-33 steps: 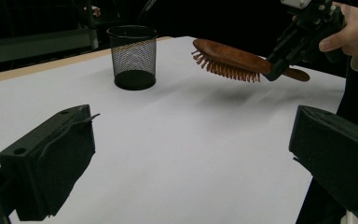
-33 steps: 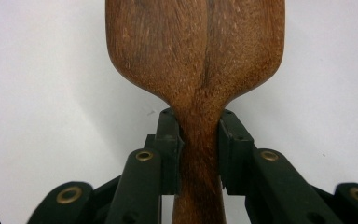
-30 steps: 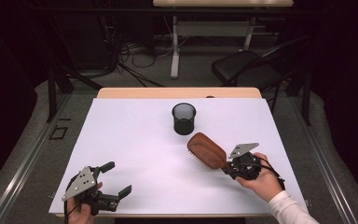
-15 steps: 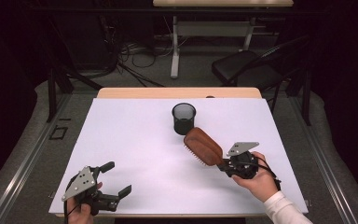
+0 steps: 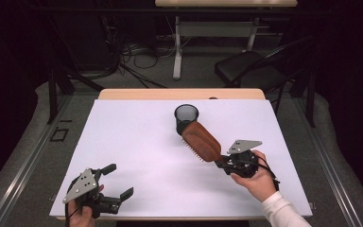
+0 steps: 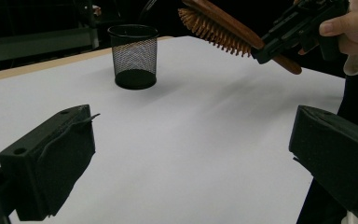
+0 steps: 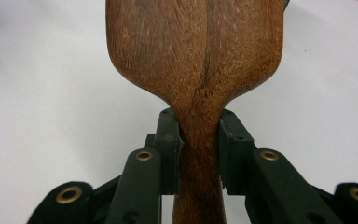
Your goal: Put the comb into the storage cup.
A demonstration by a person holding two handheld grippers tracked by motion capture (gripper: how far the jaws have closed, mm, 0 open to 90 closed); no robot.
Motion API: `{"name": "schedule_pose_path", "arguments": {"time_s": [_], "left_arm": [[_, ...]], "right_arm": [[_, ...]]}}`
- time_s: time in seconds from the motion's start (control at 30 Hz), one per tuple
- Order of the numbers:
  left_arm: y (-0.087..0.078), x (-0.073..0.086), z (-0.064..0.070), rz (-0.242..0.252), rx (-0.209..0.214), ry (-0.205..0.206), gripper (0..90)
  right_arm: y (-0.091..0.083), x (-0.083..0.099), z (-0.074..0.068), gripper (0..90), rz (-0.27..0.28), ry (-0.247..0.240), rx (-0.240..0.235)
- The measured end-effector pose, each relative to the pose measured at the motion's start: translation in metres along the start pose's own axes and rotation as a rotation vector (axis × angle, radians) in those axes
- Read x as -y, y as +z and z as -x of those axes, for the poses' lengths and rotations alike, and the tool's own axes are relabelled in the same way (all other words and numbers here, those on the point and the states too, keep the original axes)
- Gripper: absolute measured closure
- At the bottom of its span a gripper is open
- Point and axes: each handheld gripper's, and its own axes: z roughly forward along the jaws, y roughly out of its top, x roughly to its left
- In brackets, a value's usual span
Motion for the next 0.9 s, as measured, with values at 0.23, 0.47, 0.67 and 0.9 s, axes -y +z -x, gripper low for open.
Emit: {"name": "schedule_pose_path", "arguments": {"time_s": [0.23,0.47,0.67,0.9], "left_arm": [[0.000,0.000,0.000,-0.003,-0.001,0.001,0.4],[0.001,0.000,0.000,-0.005,0.006,0.001,0.4],[0.001,0.001,-0.001,-0.002,0.007,-0.009,0.4],[0.002,0.001,-0.001,-0.010,0.012,-0.011,0.4]], "right_arm": [[0.005,-0.006,-0.005,72.9,0.028,-0.002,-0.008],[0.010,-0.011,-0.009,72.9,0.062,0.003,-0.012],[0.016,-0.015,-0.013,72.9,0.085,0.010,-0.015],[0.017,-0.021,-0.016,72.9,0.120,0.015,-0.009]]}}
